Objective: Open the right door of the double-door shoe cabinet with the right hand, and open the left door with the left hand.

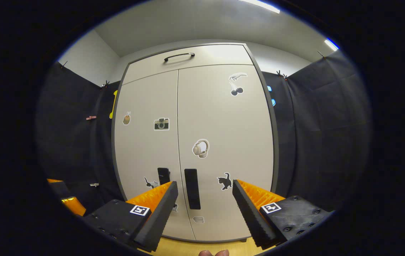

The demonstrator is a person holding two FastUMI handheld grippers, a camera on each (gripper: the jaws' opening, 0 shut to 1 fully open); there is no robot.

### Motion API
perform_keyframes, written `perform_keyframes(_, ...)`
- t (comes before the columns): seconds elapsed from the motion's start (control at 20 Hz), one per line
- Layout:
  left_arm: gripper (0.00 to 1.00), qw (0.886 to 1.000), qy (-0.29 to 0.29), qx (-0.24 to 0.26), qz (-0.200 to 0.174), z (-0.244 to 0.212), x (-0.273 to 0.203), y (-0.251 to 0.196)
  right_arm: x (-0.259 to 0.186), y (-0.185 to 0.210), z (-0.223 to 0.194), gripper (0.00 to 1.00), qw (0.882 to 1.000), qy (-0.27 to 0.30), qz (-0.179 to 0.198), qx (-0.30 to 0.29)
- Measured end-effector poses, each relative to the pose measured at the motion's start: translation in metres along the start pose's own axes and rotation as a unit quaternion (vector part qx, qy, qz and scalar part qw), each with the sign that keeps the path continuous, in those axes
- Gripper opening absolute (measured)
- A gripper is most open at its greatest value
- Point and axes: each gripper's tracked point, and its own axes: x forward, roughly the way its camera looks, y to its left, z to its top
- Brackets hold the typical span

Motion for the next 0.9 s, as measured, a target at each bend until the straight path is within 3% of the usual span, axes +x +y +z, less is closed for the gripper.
perform_keyframes(0.55,0.95,1.000,0.023,-0.017,0.004,-0.023,0.006,0.019,0.095,0.022,-0.068,0.98,0.998,0.057,-0.004,-0.019)
perform_keyframes(0.85,0.95,0.999,0.031,-0.020,0.007,-0.030,0.005,0.027,0.113,0.015,-0.076,0.83,0.997,0.071,-0.030,0.015)
perform_keyframes(0.9,0.95,0.999,0.032,-0.021,0.008,-0.031,0.005,0.028,0.112,0.017,-0.077,0.77,0.997,0.075,-0.027,0.013)
